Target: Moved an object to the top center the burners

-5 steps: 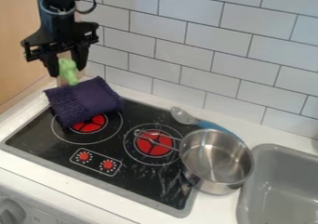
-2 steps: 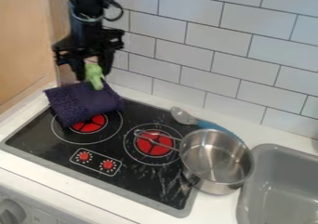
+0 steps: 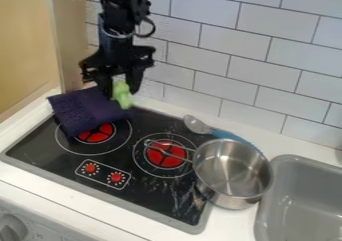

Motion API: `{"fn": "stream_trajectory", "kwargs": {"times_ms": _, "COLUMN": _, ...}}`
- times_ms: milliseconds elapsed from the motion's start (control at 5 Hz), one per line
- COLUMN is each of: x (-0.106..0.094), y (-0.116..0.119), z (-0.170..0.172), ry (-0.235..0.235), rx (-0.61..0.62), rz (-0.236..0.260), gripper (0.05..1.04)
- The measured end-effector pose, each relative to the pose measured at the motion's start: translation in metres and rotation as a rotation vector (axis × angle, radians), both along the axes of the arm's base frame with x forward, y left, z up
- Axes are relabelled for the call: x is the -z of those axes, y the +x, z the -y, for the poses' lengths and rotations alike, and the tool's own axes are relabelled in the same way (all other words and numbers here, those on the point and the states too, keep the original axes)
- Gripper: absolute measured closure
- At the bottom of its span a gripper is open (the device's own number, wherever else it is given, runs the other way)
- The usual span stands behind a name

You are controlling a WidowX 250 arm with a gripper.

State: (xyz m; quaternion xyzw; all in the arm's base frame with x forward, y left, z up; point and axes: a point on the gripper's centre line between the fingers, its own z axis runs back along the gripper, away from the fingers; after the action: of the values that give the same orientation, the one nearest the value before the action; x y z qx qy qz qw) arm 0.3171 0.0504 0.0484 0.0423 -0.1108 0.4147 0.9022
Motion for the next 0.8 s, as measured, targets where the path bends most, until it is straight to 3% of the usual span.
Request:
{"fn": "stream_trajectory", "kwargs": {"times_ms": 200, "x": 0.014, "y": 0.004, "z": 0.006, "ry": -0.032, "rx": 0.01, "rz": 0.001, "gripper": 0.539}}
{"fn": "stream_trajectory", "kwargs": {"times_ms": 600, "x": 0.035, "y": 0.018, "z": 0.035, "ry": -0.033, "rx": 0.106, "rz": -0.011, "gripper": 0.539}}
{"fn": "stream_trajectory", "kwargs": {"times_ms": 800, "x": 0.036, "y": 0.019, "z": 0.037, "ry": -0.03, "rx": 0.103, "rz": -0.011, "gripper": 0.459}}
